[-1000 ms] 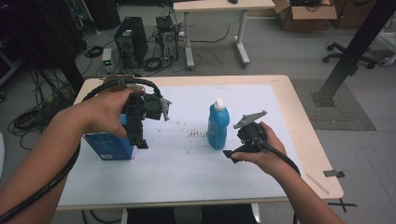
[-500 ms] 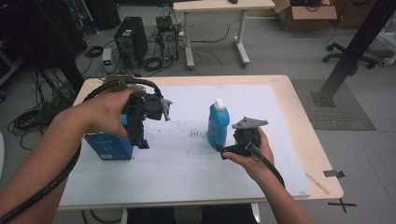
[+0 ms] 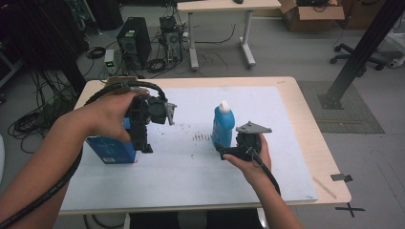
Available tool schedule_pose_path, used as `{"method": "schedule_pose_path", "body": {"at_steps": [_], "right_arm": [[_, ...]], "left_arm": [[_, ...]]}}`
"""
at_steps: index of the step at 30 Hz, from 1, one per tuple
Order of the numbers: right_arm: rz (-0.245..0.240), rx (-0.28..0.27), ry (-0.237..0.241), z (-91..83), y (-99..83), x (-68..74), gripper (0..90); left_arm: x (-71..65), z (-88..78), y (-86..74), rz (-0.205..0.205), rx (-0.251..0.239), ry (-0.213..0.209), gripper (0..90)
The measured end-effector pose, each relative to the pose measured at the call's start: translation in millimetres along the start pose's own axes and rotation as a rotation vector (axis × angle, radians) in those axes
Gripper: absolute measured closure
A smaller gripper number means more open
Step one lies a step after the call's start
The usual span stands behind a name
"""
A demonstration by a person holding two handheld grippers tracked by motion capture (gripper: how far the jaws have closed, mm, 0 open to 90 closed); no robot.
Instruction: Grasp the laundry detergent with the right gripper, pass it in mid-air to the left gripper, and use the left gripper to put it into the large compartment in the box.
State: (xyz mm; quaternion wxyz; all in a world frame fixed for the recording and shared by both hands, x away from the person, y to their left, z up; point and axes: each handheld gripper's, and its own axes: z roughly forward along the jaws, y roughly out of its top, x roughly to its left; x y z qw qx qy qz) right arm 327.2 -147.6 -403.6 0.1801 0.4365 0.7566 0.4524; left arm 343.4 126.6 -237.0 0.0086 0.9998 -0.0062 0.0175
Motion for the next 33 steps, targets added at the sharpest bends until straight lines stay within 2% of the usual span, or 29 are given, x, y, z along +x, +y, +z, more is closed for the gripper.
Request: {"method": "schedule_pose_path", "body": {"at_steps": [7,12,17,20,24,25,30,33], "right_arm": [[0.007,-0.039,-0.028,12.1,-3.4,2.3,0.3],[0.02,-0.045,-0.029,19.1,-5.6,3.1,0.4],[0.048,-0.077,-0.042,25.6,-6.2,3.8,0.3],[0.046,-0.085,-0.044,27.4,-5.8,4.7,0.2],[0.05,-0.097,-0.06,31.6,-5.0,6.6,0.1],[0.046,-0.098,-0.092,35.3,-5.2,8.0,0.2],[0.036,-0.112,-0.115,41.0,-6.3,11.1,0.2],[0.05,-0.126,-0.123,44.1,-6.7,11.0,0.2]], "left_arm": [[-2.7,0.6,1.0,0.004,0.008,0.002,0.2],[-3.9,0.4,0.4,0.01,0.004,0.005,0.2],[-4.8,0.9,-1.6,0.007,0.005,0.003,0.2],[-5.0,1.0,-2.1,0.007,0.005,0.003,0.2],[-5.3,1.4,-3.2,0.004,0.005,0.001,0.2],[-5.4,1.9,-3.5,0.004,0.009,0.001,0.2],[-6.5,2.7,-3.7,0.007,0.008,-0.002,0.2],[-7.3,2.9,-4.3,0.009,0.006,-0.002,0.2]]}}
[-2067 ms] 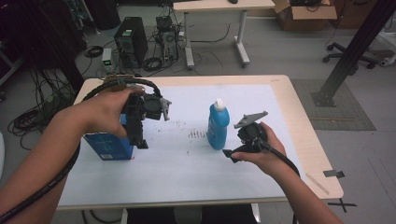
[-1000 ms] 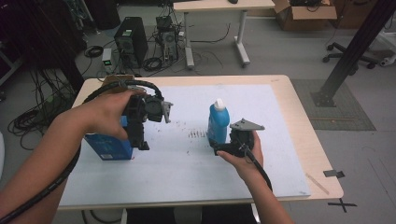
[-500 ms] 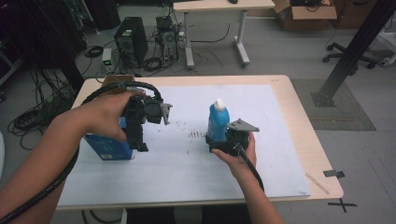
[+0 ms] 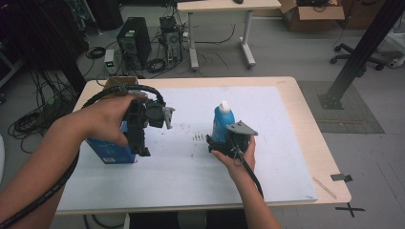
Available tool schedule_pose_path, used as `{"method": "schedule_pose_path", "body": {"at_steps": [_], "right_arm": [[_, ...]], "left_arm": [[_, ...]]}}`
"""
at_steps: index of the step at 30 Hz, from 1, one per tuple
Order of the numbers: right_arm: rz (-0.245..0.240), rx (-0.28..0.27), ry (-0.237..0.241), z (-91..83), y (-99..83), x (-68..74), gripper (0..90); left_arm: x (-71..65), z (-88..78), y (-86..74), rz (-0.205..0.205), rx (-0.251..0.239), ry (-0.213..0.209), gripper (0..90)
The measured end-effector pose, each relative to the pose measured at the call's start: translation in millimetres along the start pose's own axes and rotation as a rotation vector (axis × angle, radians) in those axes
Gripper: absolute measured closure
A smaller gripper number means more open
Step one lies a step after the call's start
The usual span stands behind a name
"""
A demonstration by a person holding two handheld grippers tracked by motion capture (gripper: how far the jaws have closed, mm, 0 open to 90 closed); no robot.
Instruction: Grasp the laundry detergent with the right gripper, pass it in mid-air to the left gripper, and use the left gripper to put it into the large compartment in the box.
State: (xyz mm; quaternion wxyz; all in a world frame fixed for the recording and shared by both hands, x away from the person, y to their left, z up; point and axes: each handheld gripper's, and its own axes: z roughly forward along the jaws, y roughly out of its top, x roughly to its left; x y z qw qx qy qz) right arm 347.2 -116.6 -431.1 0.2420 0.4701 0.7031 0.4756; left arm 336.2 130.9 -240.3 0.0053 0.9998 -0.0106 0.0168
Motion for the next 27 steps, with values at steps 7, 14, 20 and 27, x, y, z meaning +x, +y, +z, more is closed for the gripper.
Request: {"method": "schedule_pose_path", "body": {"at_steps": [7,14,20,27], "right_arm": [[0.025,-0.031,-0.034,4.0,0.4,-1.1,0.1],[-0.001,-0.049,-0.051,4.9,-3.5,3.7,3.8],[0.03,-0.059,-0.036,4.6,-7.7,1.5,11.1],[0.026,-0.068,-0.029,5.4,-9.7,1.7,15.5]], "left_arm": [[-0.3,1.3,-1.6,0.001,-0.003,-0.001,0.2],[-0.5,1.6,-1.8,0.007,-0.001,0.002,0.2],[-0.5,1.4,-2.0,0.011,-0.005,0.005,0.2],[-0.9,1.2,-1.0,0.013,-0.005,0.006,0.2]]}}
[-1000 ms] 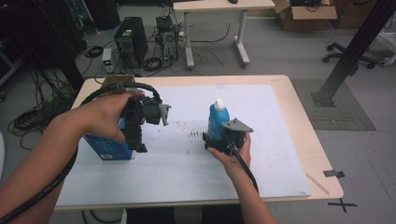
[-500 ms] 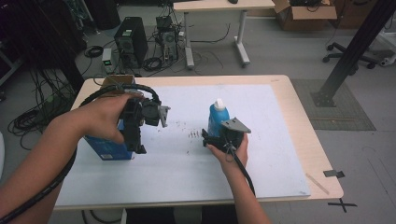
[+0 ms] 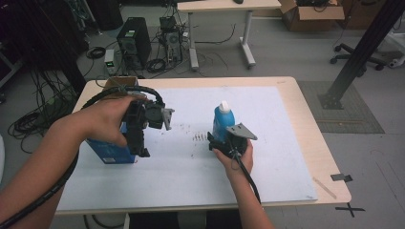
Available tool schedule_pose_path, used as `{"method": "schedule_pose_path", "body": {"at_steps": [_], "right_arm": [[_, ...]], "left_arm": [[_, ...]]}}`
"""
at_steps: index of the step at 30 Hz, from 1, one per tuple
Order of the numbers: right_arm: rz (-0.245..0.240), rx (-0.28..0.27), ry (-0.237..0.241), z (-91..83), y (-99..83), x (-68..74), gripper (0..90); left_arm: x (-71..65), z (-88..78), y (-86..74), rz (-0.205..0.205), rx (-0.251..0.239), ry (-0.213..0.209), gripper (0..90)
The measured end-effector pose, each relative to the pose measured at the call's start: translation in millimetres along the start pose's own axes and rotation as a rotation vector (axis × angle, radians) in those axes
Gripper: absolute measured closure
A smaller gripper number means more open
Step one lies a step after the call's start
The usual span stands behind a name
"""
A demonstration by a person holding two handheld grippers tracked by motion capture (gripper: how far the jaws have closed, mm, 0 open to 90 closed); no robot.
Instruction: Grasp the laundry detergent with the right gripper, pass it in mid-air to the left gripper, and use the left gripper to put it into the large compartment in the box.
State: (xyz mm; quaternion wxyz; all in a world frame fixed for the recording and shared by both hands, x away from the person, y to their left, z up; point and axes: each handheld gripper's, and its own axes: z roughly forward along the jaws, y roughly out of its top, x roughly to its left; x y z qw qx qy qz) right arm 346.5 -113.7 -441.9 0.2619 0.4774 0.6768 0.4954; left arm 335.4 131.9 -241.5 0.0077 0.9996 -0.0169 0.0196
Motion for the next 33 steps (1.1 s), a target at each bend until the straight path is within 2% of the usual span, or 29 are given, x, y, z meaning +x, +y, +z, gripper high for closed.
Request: {"method": "schedule_pose_path", "body": {"at_steps": [15,26,29,33], "right_arm": [[-0.008,-0.012,-0.016,2.4,0.4,-0.9,26.5],[-0.015,-0.01,-0.032,5.2,-1.8,-1.0,29.9],[-0.001,-0.008,-0.041,6.2,-2.7,-2.4,34.6],[-0.01,-0.011,-0.059,7.0,-4.0,-2.7,39.7]], "left_arm": [[-0.5,0.5,-1.8,-0.003,0.002,0.004,0.2],[-0.6,0.8,-1.3,-0.004,0.005,0.006,0.3],[-0.2,1.7,-1.8,-0.007,0.011,0.008,0.3],[-0.2,1.5,-1.8,-0.007,0.014,0.008,0.3]]}}
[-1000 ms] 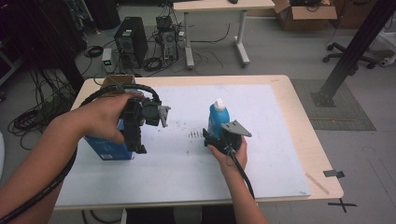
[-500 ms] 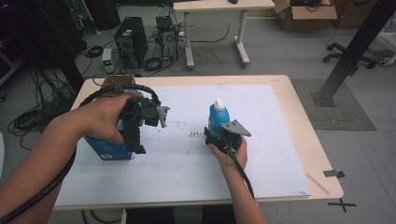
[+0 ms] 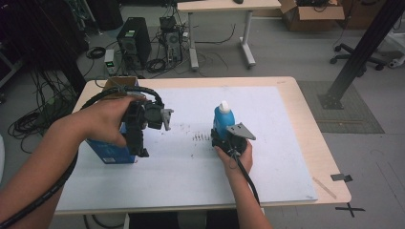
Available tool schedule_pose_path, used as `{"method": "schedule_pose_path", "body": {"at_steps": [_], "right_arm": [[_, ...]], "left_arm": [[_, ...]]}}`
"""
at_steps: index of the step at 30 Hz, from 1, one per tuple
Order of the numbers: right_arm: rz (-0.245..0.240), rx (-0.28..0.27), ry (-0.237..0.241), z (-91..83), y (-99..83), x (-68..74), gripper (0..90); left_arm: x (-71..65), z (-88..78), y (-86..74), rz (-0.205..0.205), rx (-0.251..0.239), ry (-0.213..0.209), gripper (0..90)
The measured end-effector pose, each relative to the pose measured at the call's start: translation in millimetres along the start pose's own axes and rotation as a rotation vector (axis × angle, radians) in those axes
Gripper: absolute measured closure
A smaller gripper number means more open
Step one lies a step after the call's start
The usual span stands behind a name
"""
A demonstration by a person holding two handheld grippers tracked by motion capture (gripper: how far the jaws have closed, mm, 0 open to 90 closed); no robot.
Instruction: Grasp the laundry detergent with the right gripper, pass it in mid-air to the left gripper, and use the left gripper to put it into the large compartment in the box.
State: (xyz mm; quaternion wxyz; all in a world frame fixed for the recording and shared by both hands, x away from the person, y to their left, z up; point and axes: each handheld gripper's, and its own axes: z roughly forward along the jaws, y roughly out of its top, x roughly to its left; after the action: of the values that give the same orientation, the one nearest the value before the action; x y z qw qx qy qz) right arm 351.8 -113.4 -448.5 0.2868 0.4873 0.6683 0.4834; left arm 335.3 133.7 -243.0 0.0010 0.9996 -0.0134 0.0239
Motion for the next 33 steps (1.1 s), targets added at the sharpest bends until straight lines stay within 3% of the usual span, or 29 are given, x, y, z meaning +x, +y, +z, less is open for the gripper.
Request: {"method": "schedule_pose_path", "body": {"at_steps": [3,11,23,25,26,29,30,31,32,33], "right_arm": [[-0.03,-0.004,-0.018,-0.3,-0.3,2.0,41.9],[-0.056,0.002,-0.005,-0.4,1.2,0.6,44.6],[-0.084,-0.017,0.051,-3.2,4.6,-4.3,46.2],[-0.074,-0.031,0.07,-6.1,9.4,-5.4,46.1],[-0.067,-0.053,0.105,-11.9,19.0,-9.0,46.0],[-0.093,-0.076,0.141,-19.4,29.4,-12.3,45.9],[-0.118,-0.095,0.205,-28.2,40.9,-17.5,45.7],[-0.118,-0.095,0.205,-28.2,40.9,-17.5,45.7],[-0.146,-0.103,0.249,-37.9,52.5,-22.2,45.6],[-0.146,-0.103,0.249,-37.9,52.5,-22.2,45.6]], "left_arm": [[0.0,-0.8,0.1,-0.001,-0.001,0.002,0.3],[-0.4,-2.5,3.3,0.003,-0.007,0.004,0.2],[1.5,-7.4,7.8,0.01,0.002,0.008,0.2],[1.9,-10.7,8.5,0.008,-0.003,0.012,0.2],[2.9,-13.6,9.4,0.009,-0.005,0.016,0.2],[3.7,-15.7,10.9,0.011,-0.002,0.019,0.2],[4.0,-17.1,12.6,0.008,-0.007,0.02,0.2],[4.0,-17.1,12.6,0.008,-0.007,0.02,0.2],[4.6,-18.4,14.6,0.012,-0.003,0.019,0.2],[4.6,-18.4,14.6,0.012,-0.003,0.019,0.2]]}}
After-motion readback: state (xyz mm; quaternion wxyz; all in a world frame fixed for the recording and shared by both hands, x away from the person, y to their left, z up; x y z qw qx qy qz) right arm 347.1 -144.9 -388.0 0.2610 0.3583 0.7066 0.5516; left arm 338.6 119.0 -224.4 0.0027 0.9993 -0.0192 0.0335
